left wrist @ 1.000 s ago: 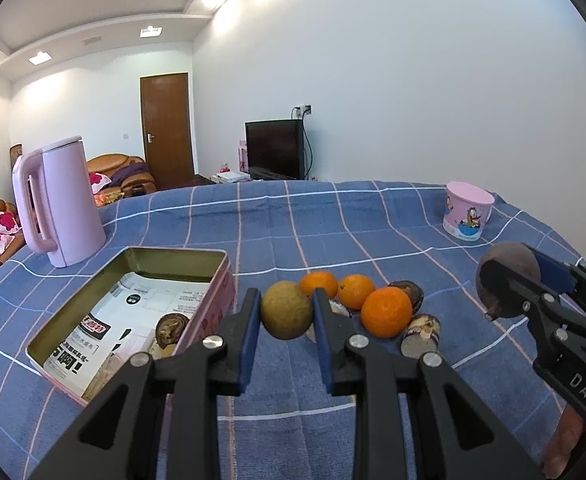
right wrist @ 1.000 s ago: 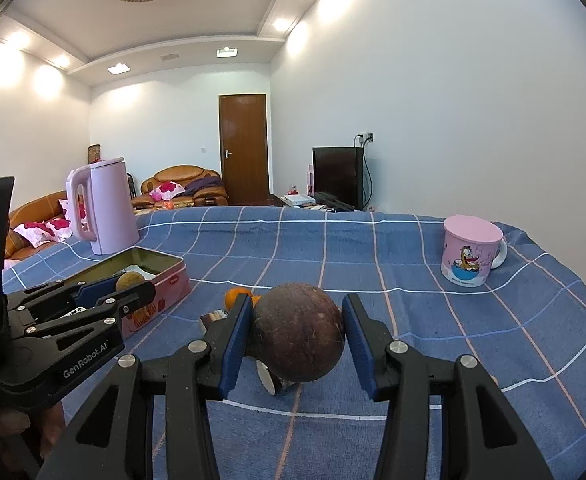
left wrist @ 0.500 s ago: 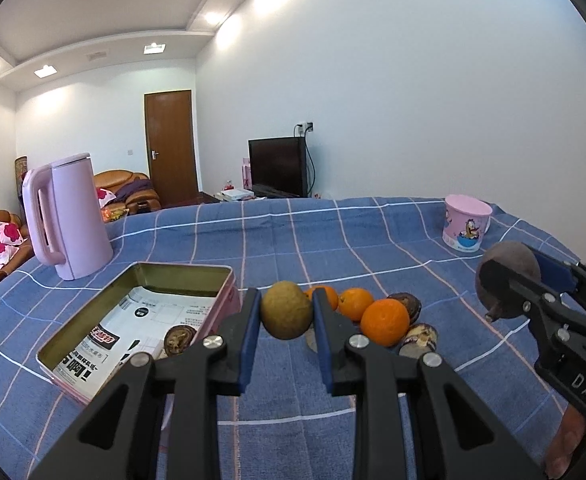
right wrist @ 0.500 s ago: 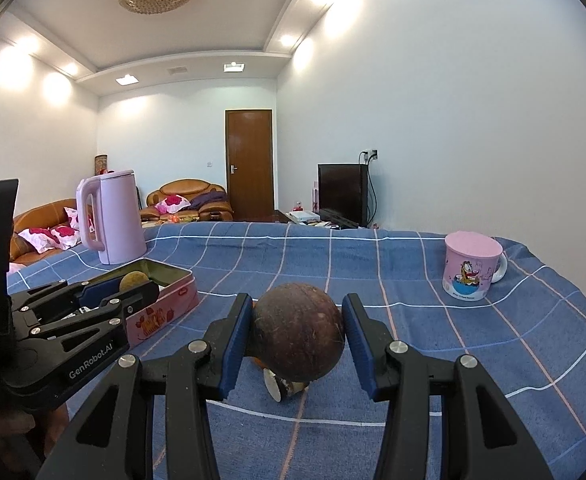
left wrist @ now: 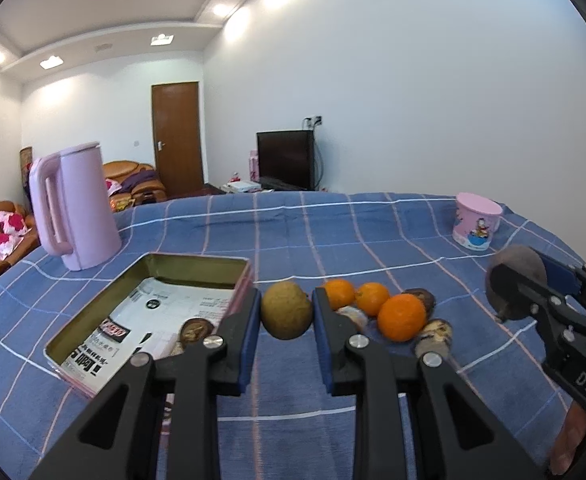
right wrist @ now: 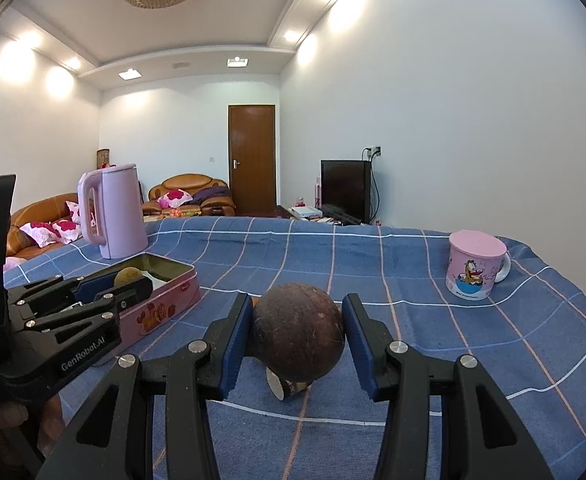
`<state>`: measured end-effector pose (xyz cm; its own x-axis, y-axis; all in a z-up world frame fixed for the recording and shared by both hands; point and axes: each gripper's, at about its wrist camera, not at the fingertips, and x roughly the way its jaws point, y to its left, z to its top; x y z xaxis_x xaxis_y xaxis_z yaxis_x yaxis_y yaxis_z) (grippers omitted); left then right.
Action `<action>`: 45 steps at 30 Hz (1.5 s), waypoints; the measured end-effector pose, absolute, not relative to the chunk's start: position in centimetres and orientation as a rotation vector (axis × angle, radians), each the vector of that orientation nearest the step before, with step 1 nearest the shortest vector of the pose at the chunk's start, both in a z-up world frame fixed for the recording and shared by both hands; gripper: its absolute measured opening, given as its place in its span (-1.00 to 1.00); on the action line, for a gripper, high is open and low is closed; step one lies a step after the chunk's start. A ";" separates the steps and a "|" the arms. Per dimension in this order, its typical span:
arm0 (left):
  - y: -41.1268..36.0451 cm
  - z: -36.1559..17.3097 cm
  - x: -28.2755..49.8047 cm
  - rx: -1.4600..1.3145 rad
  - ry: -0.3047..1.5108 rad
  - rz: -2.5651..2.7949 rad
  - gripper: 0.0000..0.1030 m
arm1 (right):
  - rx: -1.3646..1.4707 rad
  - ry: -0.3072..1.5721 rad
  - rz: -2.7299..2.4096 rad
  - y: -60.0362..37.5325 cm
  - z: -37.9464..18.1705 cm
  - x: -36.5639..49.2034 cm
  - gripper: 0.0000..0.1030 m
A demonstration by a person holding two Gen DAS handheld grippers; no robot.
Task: Organize fruits
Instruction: 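Carry both held fruits over the pink tin box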
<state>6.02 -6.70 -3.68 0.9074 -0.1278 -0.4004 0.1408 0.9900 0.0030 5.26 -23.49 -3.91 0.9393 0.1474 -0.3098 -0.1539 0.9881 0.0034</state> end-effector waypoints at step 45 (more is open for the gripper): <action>7.8 -4.8 13.6 -0.057 0.590 0.050 -0.47 | -0.080 0.473 0.532 -6.2 -4.6 13.4 -0.06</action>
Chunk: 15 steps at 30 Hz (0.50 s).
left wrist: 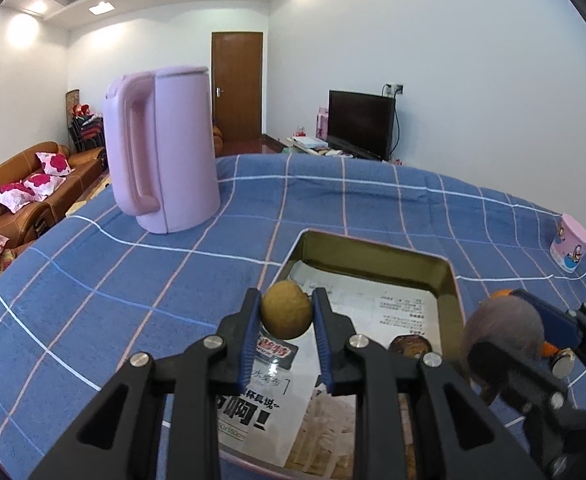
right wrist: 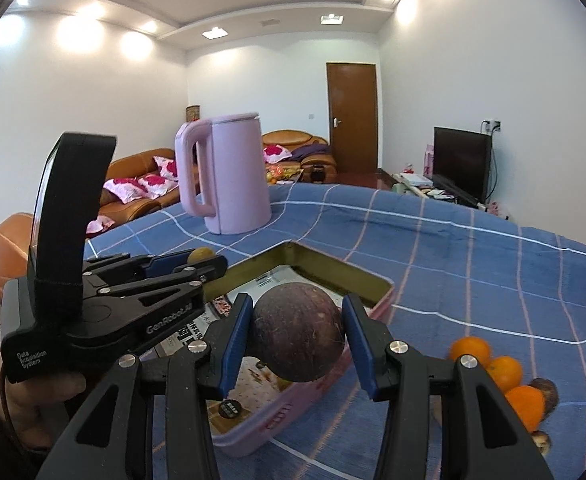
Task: Organize fruits
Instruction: 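Carry both held fruits over the pink tin box, then open the left tool over the tin while the right tool releases the purple fruit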
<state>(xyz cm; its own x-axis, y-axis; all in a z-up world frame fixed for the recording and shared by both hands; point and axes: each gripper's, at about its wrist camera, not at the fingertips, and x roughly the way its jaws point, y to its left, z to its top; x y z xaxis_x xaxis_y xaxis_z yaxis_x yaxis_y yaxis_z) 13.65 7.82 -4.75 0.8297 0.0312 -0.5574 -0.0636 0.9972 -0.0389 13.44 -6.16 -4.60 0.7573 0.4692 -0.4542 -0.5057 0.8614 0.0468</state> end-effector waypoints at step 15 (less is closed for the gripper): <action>8.0 -5.6 14.0 -0.066 0.617 0.054 -0.42 | -0.101 0.536 0.559 -5.0 -6.0 14.6 -0.05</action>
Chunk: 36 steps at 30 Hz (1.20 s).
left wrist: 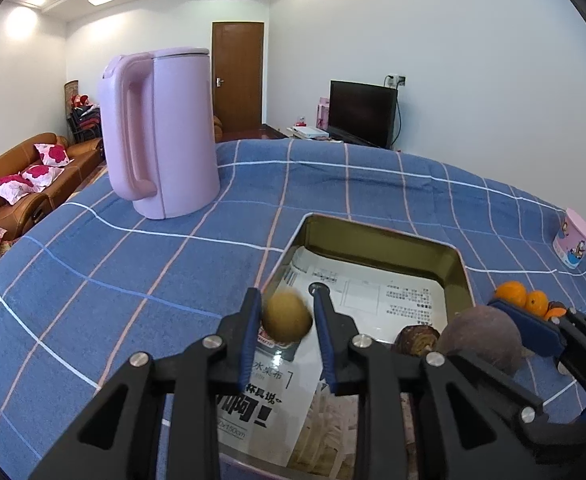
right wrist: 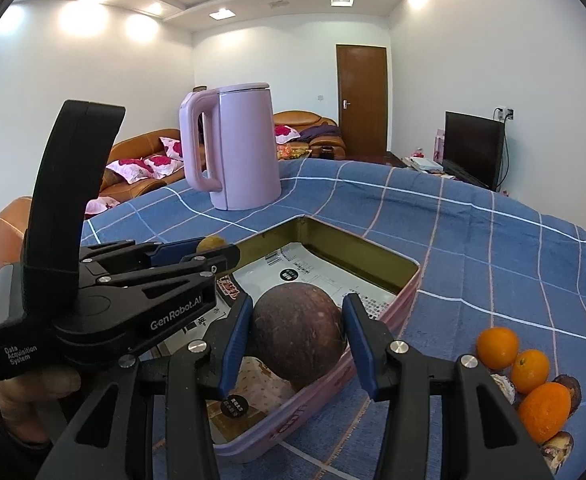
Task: Organize fruits
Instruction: 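Open the left tool over the tin while the right tool releases the purple fruit, then move both open tools back to the fruit cluster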
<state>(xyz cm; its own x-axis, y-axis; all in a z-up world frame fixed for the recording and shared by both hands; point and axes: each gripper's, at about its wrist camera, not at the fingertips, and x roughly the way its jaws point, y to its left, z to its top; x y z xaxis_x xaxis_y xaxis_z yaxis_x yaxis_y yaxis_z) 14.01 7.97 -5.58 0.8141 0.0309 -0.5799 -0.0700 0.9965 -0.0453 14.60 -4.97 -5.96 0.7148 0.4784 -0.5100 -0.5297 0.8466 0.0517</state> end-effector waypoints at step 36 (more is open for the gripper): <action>-3.6 -3.9 11.6 0.033 0.568 -0.097 0.29 | -0.090 0.565 0.184 -24.0 -5.7 11.0 0.06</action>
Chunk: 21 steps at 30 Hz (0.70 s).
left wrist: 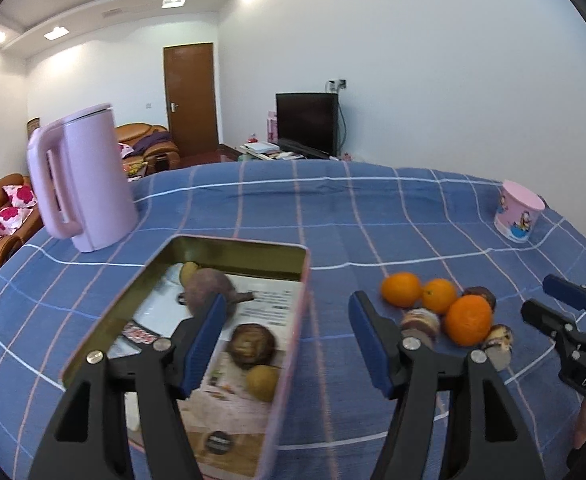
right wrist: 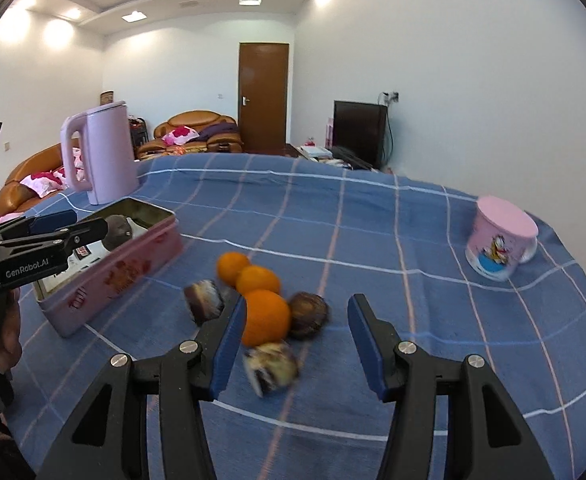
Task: Organize fruits
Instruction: 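Move both open tools back to the fruit cluster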
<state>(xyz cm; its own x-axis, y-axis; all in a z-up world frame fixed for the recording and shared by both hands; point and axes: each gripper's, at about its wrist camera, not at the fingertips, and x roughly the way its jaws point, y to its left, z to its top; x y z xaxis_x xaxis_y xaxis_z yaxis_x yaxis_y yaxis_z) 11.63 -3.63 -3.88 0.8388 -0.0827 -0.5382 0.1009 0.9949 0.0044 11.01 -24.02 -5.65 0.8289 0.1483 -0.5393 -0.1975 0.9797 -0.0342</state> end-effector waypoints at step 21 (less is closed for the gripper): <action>-9.0 -4.7 11.8 0.125 0.619 -0.187 0.30 | -0.072 0.819 0.309 -23.1 -9.2 13.6 -0.25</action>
<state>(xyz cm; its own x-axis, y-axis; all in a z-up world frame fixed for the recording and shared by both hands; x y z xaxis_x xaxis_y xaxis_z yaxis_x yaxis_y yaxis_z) 11.79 -9.00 -4.71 0.7986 -0.1362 -0.5863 0.2105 0.9757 0.0600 13.56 -23.06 -9.21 0.6405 0.2434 -0.7283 -0.2984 0.9528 0.0560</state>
